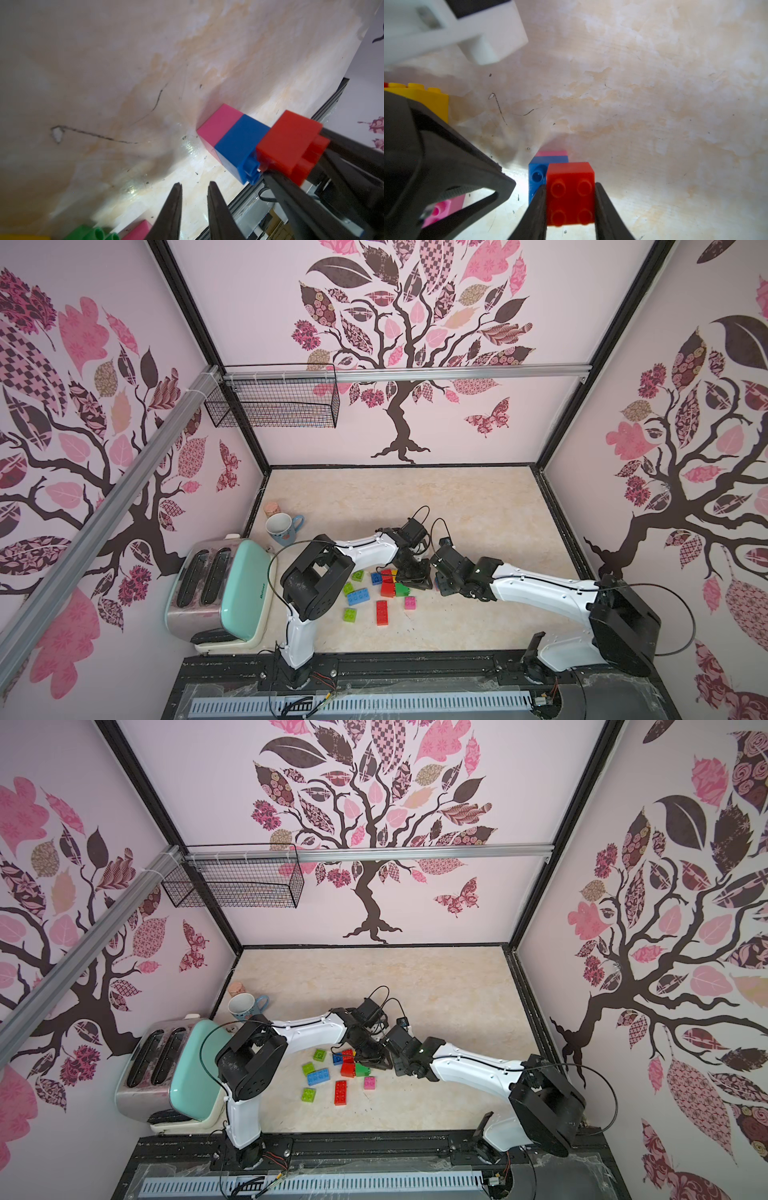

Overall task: Assemble the number 4 with lego
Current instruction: Assemble the lego brick with the lego brick.

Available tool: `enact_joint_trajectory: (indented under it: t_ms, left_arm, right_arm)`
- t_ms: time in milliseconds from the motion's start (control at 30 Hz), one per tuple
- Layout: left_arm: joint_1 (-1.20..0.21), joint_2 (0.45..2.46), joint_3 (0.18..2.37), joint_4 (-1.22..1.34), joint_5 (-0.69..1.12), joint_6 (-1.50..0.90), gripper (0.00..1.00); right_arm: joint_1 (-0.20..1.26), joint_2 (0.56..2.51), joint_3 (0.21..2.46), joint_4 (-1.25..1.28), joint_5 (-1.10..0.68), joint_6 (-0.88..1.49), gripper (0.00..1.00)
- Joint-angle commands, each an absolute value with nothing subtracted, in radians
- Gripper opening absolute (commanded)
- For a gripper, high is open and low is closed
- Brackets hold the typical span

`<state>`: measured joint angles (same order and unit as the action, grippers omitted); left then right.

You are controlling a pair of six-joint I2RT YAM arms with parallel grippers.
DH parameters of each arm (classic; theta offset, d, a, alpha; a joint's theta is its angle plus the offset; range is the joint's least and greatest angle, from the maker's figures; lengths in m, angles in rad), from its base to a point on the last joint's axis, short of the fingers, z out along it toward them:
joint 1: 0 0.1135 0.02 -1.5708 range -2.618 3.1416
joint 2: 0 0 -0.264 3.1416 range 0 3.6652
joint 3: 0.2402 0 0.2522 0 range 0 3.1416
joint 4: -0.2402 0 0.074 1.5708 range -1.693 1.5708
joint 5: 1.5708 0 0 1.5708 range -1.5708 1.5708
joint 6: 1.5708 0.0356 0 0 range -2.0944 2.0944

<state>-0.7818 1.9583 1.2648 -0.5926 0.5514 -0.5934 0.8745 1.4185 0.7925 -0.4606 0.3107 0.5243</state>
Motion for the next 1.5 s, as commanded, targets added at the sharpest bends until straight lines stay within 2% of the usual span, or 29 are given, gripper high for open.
enact_joint_trajectory:
  t_ms: [0,67,167,233,367,467,600,700,833,900,967,1133,1333,1467]
  left_arm:
    - [-0.745,1.852,1.257,-0.605,0.466,-0.584,0.34]
    - [-0.72,1.753,1.216,-0.605,0.412,-0.584,0.43]
    - [-0.687,1.614,1.155,-0.634,0.29,-0.592,0.66]
    - [-0.68,1.542,1.132,-0.672,0.169,-0.585,0.76]
    - [-0.677,1.47,1.077,-0.705,0.032,-0.564,0.92]
    - [-0.677,1.475,1.067,-0.763,0.0,-0.566,0.97]
    - [-0.681,1.47,1.035,-0.801,-0.031,-0.6,0.98]
    - [-0.717,1.431,1.007,-0.848,-0.064,-0.626,0.98]
    - [-0.822,1.379,0.951,-0.924,-0.093,-0.698,0.97]
    - [-0.86,1.354,0.899,-0.93,-0.06,-0.731,0.95]
    - [-0.871,1.333,0.835,-0.912,-0.011,-0.757,0.91]
    - [-0.883,1.334,0.756,-0.844,0.093,-0.781,0.7]
    - [-0.975,1.379,0.769,-0.823,0.061,-0.815,0.68]
    - [-0.977,1.402,0.77,-0.809,0.018,-0.833,0.68]
  right_arm:
    - [0.875,1.486,0.76,-0.599,0.32,0.557,0.0]
    - [0.878,1.491,0.785,-0.582,0.327,0.558,0.0]
    - [0.879,1.51,0.815,-0.549,0.331,0.547,0.0]
    - [0.879,1.526,0.829,-0.521,0.33,0.531,0.0]
    - [0.879,1.583,0.882,-0.486,0.307,0.512,0.0]
    - [0.879,1.62,0.917,-0.489,0.318,0.515,0.04]
    - [0.879,1.62,0.933,-0.494,0.332,0.522,0.16]
    - [0.879,1.584,0.943,-0.496,0.334,0.523,0.32]
    - [0.879,1.495,0.935,-0.47,0.33,0.519,0.65]
    - [0.88,1.445,0.915,-0.452,0.339,0.52,0.78]
    - [0.88,1.39,0.885,-0.437,0.363,0.519,0.99]
    - [0.88,1.258,0.784,-0.372,0.444,0.526,0.99]
    - [0.879,1.15,0.687,-0.281,0.487,0.537,0.99]
    - [0.88,1.129,0.667,-0.262,0.491,0.534,0.99]
